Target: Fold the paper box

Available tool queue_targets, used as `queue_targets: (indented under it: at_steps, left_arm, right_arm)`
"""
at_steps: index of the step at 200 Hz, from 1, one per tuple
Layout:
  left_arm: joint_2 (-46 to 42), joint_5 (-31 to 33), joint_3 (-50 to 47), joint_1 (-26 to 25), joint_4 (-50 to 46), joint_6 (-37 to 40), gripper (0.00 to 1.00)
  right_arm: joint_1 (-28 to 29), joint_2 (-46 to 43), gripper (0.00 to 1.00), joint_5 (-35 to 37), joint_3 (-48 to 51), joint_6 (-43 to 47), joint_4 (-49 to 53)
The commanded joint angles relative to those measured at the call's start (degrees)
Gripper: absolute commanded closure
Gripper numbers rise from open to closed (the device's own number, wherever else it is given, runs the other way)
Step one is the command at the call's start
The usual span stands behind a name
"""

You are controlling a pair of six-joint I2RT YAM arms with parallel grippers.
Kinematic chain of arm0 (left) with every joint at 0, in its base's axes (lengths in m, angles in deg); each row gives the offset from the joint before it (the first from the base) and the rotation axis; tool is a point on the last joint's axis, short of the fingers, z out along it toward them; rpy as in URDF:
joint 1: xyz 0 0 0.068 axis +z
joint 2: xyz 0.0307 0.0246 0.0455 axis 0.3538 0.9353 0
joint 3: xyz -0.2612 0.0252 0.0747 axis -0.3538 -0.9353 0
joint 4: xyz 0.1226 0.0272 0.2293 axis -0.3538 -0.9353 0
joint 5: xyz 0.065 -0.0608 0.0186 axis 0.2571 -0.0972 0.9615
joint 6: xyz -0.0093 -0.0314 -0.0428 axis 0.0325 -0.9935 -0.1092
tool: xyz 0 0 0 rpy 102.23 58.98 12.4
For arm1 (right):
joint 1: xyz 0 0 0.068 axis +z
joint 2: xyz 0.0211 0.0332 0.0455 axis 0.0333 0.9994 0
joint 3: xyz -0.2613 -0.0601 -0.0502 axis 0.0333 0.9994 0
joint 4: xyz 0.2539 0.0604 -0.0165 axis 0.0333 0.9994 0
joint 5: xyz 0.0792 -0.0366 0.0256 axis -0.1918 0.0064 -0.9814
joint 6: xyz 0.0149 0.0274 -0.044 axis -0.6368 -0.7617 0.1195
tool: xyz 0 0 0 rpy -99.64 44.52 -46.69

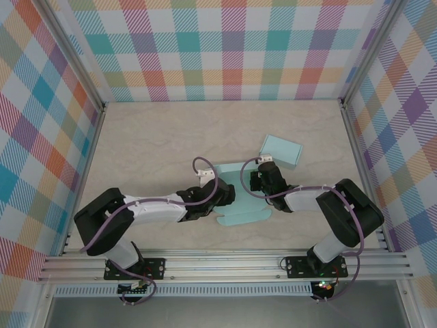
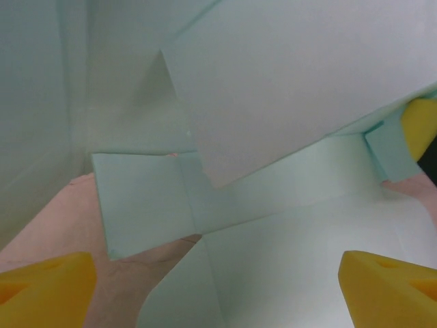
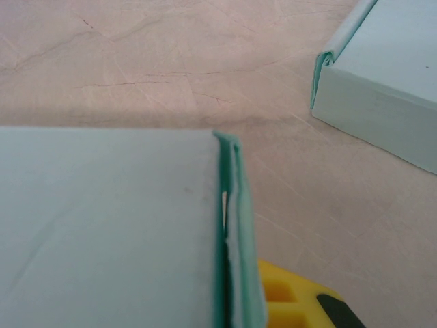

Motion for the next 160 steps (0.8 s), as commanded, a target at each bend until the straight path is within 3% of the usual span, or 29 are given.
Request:
queue_targets:
  at_steps: [1, 24, 61, 103, 160]
  left_arm:
    - [2.6, -1.2, 0.6, 1.1, 3.7, 1.2, 0.08]
    - [4.4, -1.1, 1.6, 2.3, 5.5, 2.5, 0.11]
    - [5.0, -0.8, 4.8, 2.2, 5.8, 7.5, 0.26]
    - [6.4, -1.8, 6.4, 2.2, 6.1, 8.7, 0.38]
    - [7.0, -2.9, 7.0, 2.2, 7.2, 10.2, 0.39]
  right_arm:
    - [0.3, -0.9, 1.0, -0.2, 1.0, -0.7, -0.5]
    - [0.3, -0.8, 1.0, -0.4, 1.0, -0.7, -0.7]
    - [0.3, -0.3, 1.0, -0.5, 1.0, -0.7, -0.9]
    - [0.3, 0.0, 1.0, -0.4, 0.9, -0.7, -0.9]
    - [0.3, 0.2, 1.0, -0.9, 0.8, -1.1, -0.7]
